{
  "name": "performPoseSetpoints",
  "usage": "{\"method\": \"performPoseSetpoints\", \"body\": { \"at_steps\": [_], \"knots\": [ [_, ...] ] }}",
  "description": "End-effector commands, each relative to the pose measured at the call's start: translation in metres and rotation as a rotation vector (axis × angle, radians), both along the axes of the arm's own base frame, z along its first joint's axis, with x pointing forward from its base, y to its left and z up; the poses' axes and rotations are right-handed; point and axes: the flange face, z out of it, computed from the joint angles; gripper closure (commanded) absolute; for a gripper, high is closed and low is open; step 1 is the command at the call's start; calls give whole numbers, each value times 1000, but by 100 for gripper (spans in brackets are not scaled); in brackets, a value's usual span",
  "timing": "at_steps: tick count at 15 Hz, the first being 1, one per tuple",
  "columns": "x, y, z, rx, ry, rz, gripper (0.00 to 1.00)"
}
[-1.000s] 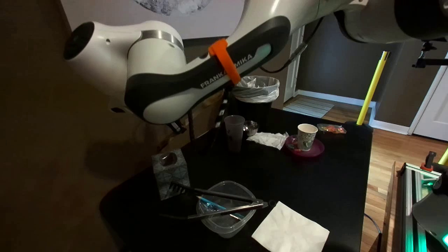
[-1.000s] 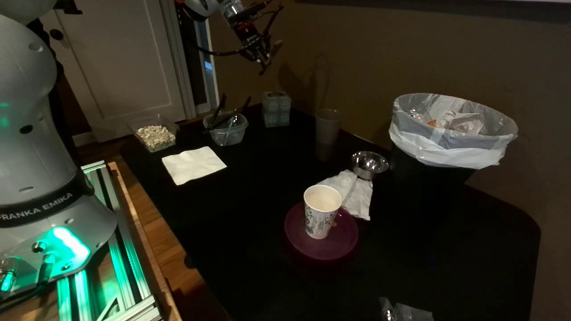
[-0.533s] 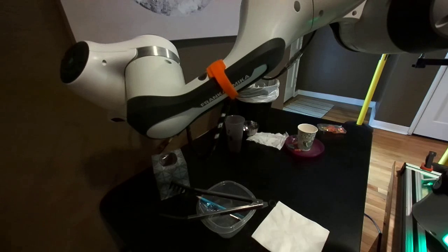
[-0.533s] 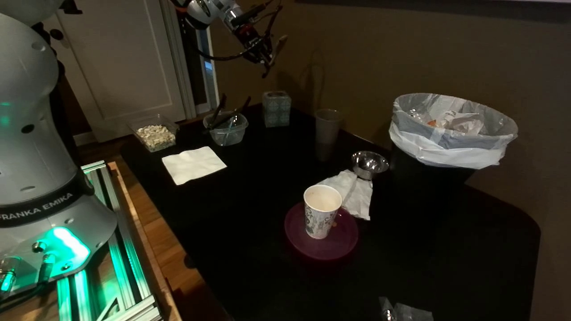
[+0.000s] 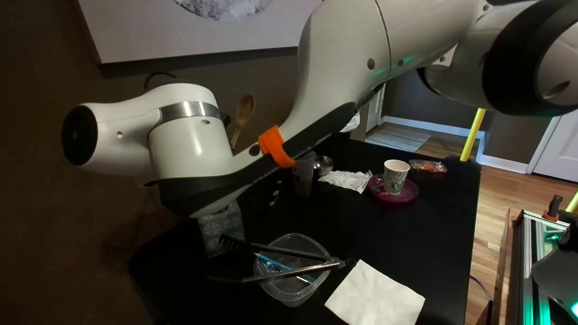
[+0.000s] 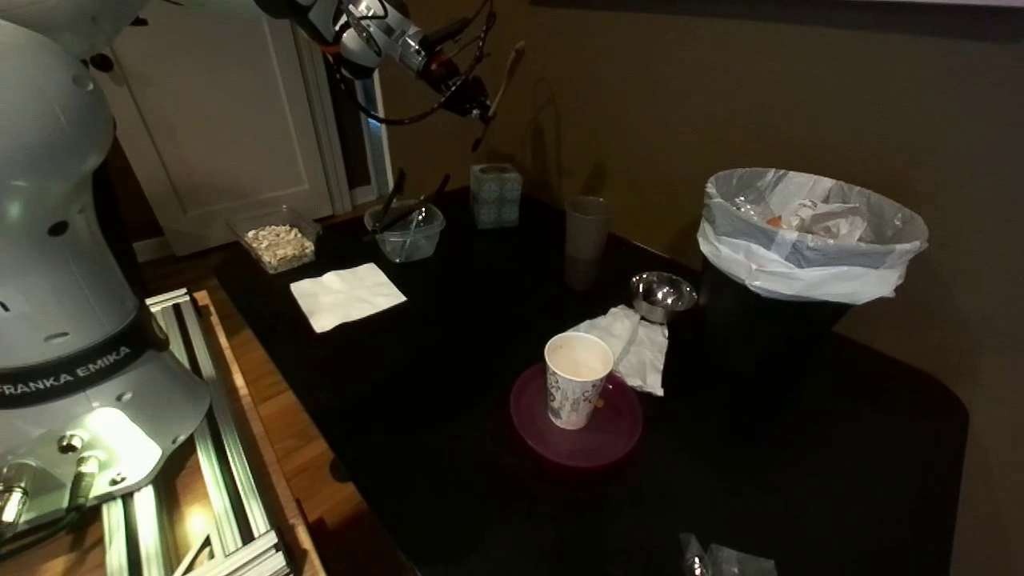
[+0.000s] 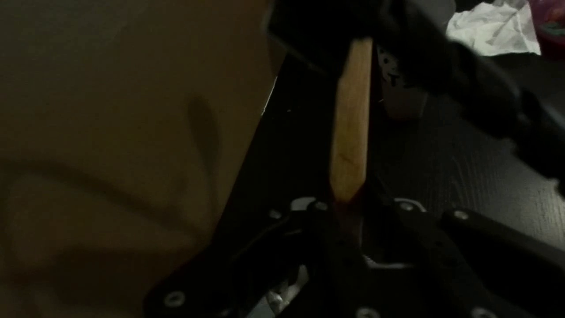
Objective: Place the wooden spoon in the box
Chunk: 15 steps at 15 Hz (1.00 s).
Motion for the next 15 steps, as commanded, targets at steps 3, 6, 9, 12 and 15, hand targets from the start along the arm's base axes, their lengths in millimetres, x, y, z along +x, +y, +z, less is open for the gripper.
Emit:
{"method": "performPoseSetpoints", "body": {
  "at_steps": [3,6,9,12,15],
  "knots": [
    [16,12,-22,-117,-11,70,94],
    [27,-1,-29,-153,-10,62,94],
    [32,-11,-44,-187,28,64,94],
    [30,-13,-62,-213,85,82,94],
    [19,-3,-83,-224,139,108,94]
  ]
}}
